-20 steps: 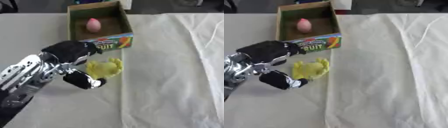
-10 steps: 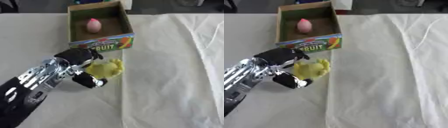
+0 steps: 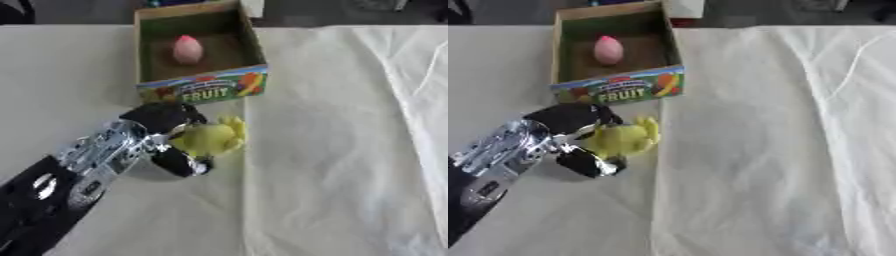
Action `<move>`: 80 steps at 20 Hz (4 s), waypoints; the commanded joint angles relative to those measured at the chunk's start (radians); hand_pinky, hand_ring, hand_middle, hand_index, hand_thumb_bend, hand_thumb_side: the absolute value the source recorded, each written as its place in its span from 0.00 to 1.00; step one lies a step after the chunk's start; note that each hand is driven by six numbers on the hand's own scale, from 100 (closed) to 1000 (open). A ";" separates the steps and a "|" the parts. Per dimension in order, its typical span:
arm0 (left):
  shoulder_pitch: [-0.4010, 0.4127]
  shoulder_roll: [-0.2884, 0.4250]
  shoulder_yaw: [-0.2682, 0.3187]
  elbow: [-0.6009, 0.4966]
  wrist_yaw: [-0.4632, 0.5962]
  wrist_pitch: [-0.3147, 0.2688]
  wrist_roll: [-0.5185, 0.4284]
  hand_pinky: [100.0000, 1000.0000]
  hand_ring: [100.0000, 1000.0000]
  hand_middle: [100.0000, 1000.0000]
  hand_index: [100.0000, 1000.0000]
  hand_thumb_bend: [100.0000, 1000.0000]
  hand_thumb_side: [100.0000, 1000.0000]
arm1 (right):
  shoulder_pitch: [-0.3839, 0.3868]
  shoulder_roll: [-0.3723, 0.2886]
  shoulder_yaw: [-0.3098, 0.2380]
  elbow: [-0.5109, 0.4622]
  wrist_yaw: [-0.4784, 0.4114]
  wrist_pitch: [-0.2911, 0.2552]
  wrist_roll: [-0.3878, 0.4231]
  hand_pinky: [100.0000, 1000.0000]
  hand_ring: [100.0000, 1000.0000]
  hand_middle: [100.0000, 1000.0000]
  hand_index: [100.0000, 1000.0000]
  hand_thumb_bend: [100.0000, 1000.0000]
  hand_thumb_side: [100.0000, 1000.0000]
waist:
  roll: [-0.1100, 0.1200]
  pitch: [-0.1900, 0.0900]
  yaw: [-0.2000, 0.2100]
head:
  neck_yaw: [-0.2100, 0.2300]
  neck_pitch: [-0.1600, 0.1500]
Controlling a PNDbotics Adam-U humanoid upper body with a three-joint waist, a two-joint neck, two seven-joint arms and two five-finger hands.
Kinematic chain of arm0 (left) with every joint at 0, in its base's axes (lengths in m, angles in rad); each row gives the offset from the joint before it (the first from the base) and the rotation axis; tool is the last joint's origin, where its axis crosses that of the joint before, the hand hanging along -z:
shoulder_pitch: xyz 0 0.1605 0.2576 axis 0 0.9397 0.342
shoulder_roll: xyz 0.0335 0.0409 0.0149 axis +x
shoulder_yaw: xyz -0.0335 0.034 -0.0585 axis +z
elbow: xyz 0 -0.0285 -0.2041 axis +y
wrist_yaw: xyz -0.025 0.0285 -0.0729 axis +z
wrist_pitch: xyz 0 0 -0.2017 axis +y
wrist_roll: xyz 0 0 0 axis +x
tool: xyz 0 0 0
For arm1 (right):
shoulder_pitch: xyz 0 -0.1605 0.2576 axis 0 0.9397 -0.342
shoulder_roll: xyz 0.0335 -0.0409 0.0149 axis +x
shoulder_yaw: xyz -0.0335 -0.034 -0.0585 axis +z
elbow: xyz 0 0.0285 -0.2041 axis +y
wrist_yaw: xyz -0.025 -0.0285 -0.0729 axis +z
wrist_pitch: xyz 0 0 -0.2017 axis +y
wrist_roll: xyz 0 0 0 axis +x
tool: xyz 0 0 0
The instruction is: Pick up objects on the table and place them in the box.
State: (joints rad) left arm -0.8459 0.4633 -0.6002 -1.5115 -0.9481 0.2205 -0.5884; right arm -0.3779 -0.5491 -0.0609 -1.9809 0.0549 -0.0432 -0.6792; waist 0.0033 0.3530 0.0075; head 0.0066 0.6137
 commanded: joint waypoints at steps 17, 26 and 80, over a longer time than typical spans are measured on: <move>0.000 -0.022 -0.011 0.032 0.031 -0.052 0.144 0.34 0.57 0.52 0.61 0.00 0.29 | -0.004 -0.012 -0.008 -0.019 -0.008 0.016 -0.012 0.60 0.62 0.48 0.68 0.00 0.61 | -0.005 -0.010 -0.004 | 0.001 -0.002; -0.012 0.022 -0.011 -0.109 0.146 0.013 0.011 0.29 0.52 0.48 0.57 0.00 0.16 | -0.002 -0.015 -0.007 -0.019 -0.003 0.024 -0.023 0.60 0.62 0.47 0.68 0.00 0.61 | 0.000 -0.019 0.001 | -0.004 -0.007; -0.331 0.022 0.303 0.178 -0.155 -0.064 0.521 0.31 0.51 0.42 0.52 0.00 0.09 | -0.064 -0.033 0.013 -0.019 0.002 0.007 0.003 0.60 0.62 0.47 0.68 0.00 0.60 | 0.019 0.035 -0.069 | 0.078 -0.081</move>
State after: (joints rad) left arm -1.1493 0.4815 -0.3188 -1.3606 -1.0751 0.1684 -0.0942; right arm -0.4313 -0.5532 -0.0429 -1.9809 0.0582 -0.0343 -0.6804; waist 0.0239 0.4090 -0.0610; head 0.0775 0.5498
